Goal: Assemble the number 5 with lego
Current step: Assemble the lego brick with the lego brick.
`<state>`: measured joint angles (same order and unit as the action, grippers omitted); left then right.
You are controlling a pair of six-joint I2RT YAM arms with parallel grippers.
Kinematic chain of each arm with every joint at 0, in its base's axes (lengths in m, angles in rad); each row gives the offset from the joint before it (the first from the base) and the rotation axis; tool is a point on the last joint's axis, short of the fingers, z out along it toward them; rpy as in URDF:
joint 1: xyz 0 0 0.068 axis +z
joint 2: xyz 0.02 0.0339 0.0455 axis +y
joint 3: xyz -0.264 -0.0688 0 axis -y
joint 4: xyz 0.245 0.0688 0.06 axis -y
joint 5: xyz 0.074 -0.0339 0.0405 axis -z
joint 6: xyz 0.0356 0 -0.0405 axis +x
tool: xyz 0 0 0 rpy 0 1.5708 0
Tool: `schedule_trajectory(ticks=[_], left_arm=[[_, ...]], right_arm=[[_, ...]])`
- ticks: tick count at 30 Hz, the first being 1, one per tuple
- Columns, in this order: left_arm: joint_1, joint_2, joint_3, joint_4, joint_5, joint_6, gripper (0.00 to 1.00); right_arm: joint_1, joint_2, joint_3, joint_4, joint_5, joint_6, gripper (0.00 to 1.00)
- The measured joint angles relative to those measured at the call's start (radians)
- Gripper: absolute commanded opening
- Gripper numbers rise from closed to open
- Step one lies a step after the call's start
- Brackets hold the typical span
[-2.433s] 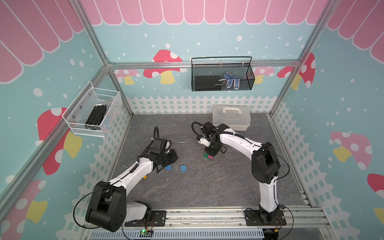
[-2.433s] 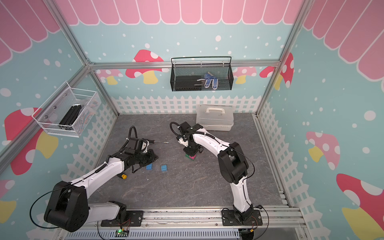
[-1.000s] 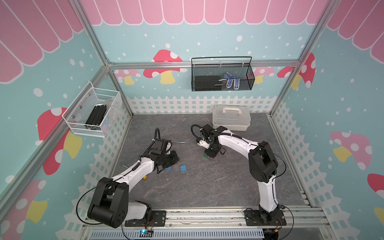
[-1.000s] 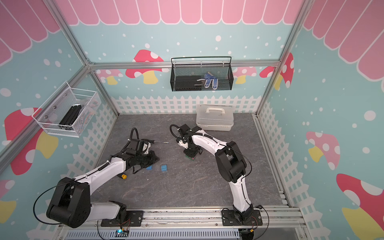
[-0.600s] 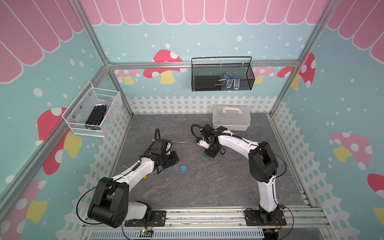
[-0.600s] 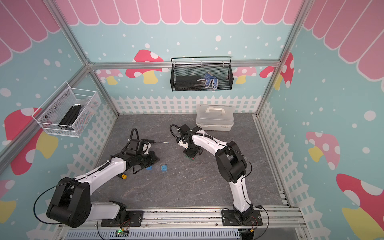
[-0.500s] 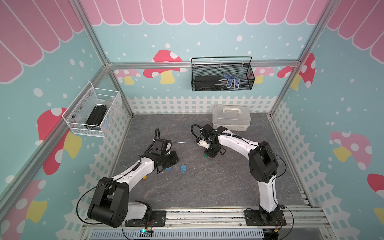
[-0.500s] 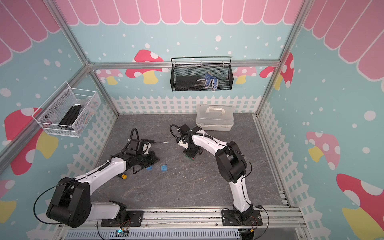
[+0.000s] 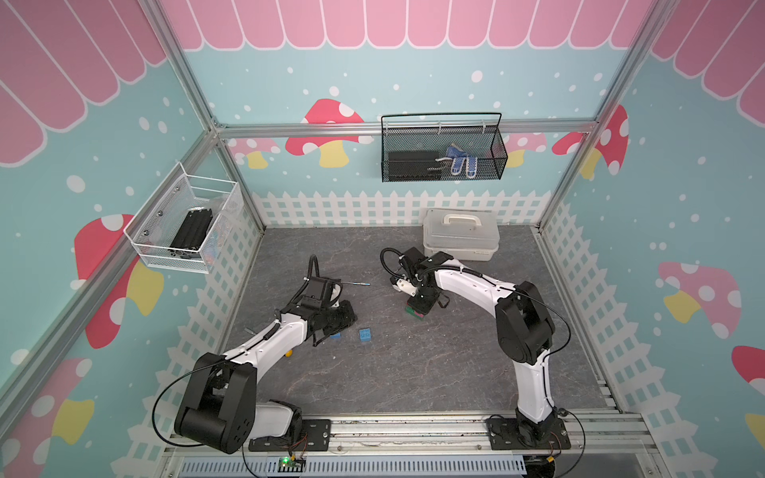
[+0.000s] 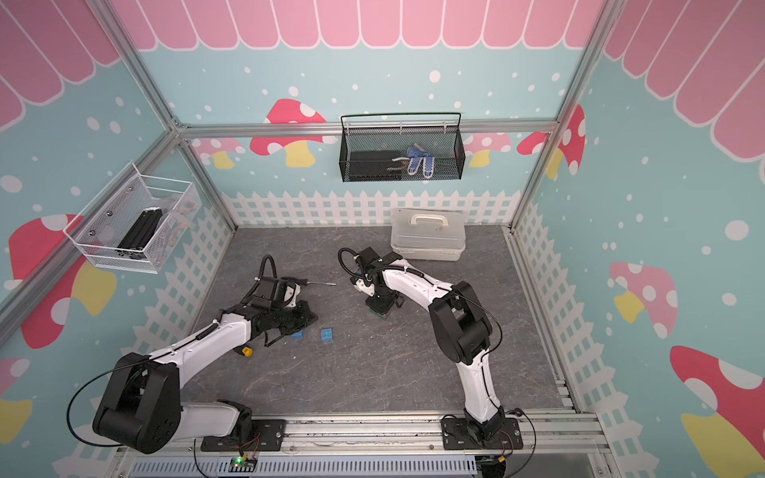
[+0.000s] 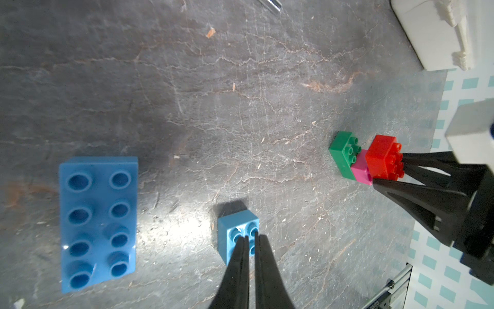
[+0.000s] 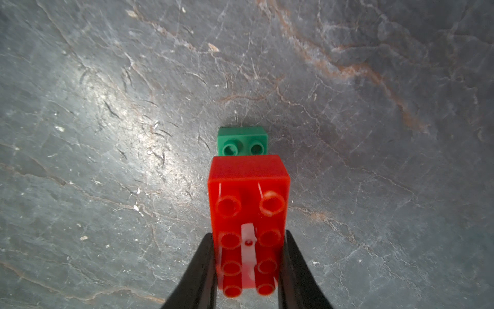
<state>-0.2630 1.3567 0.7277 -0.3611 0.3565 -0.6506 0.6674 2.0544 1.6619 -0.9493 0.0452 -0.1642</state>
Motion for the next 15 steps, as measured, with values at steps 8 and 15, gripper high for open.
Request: schedule_trajectory(ticks=[8, 15], left_arm=[[0.000, 0.000, 0.000, 0.003, 0.004, -0.002, 0.10], [0.000, 0.000, 0.000, 0.007, 0.007, -0.004, 0.10]], right_arm=[[0.000, -0.002, -0.011, 0.012, 0.004, 0.000, 0.00], [0.006, -0.005, -0.018, 0.020, 0.018, 0.008, 0.00]])
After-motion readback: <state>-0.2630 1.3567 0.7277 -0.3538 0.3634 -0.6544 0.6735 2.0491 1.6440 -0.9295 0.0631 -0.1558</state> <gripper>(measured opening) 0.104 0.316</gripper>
